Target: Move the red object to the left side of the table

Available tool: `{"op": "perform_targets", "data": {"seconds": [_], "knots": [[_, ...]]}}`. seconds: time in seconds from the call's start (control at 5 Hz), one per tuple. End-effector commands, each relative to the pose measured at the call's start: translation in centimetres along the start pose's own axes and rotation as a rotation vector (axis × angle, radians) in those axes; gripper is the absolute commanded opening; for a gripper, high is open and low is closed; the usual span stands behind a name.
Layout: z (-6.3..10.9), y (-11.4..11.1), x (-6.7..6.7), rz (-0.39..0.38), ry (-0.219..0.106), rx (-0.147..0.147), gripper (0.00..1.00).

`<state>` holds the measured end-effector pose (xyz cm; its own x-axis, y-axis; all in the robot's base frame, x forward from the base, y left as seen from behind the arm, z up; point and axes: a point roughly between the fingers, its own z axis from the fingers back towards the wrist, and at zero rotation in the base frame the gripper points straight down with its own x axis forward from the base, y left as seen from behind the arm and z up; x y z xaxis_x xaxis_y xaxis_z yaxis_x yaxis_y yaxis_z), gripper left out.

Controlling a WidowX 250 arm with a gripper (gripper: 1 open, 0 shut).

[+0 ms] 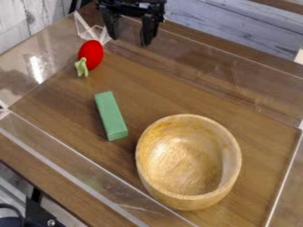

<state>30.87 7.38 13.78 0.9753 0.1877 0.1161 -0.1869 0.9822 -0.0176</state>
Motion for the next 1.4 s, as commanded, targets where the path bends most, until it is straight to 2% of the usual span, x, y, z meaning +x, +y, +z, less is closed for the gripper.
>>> {"op": "perform_targets", "data": {"seconds": [0.0,0.2,0.4,0.6,0.8,1.2], "knots": [[1.8,-2.3,-1.1,0.014,-0.058,0.001,1.00],[0.9,-5.0,-1.3,-0.079,-0.083,-0.013,1.00],[-0.2,-5.1,-0.1,-0.181,-0.111,-0.025,1.00],[-0.2,-4.5,0.4,-0.189,-0.108,-0.027,0.00],[0.0,-4.0,0.6,-0.176,-0.106,-0.019,1.00],[-0.8,1.0,2.0,-0.091,-0.097,0.003,1.00]]}}
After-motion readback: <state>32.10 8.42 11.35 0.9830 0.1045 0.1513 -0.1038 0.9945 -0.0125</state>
